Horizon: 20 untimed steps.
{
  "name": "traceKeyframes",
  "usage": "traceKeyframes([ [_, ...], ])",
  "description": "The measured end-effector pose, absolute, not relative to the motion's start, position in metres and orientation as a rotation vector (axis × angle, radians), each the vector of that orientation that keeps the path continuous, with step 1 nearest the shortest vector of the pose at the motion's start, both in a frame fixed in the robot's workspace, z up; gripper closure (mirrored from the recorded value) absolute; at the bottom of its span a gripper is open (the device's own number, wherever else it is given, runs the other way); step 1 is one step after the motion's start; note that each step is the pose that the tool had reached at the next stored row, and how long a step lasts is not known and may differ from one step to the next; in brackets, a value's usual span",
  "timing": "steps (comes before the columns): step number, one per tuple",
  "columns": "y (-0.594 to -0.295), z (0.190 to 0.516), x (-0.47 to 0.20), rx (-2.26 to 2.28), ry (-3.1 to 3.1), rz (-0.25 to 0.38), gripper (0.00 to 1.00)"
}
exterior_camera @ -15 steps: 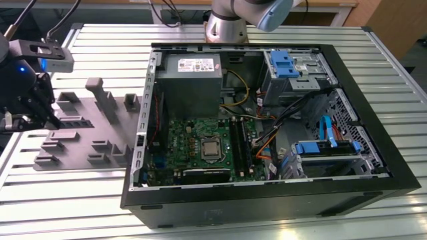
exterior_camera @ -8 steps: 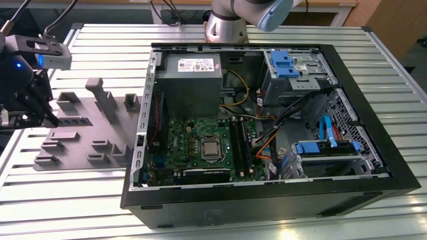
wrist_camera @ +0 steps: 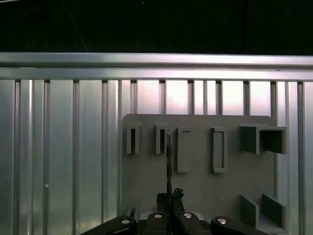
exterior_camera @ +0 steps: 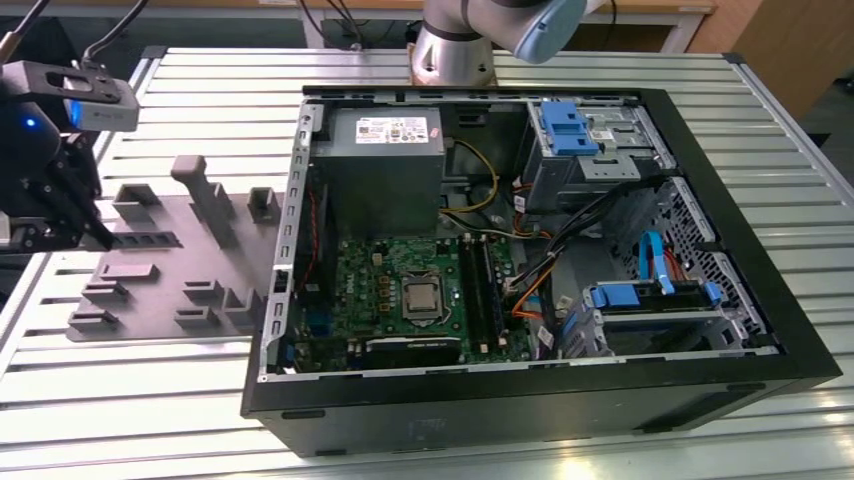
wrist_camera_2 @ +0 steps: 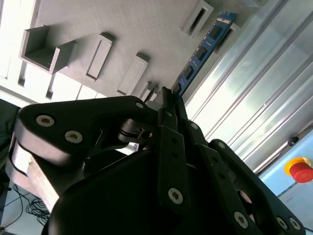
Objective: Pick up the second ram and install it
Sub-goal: 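Pick up the second ram and move it above second insertion slot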
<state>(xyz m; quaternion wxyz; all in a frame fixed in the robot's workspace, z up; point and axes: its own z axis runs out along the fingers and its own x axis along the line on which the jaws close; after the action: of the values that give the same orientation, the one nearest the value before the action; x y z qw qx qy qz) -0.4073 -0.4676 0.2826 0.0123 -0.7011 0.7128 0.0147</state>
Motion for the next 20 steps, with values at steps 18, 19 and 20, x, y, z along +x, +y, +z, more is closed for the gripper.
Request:
traceKeyframes([
  [18,-0.467,0.301,-0.407,-2.186,2.222,0.046,0.86],
  [19,-0.467,0.302,-0.407,-2.186,2.222,0.046,0.86],
  [20,-0.467,0.304,-0.407,-2.186,2.222,0.046,0.86],
])
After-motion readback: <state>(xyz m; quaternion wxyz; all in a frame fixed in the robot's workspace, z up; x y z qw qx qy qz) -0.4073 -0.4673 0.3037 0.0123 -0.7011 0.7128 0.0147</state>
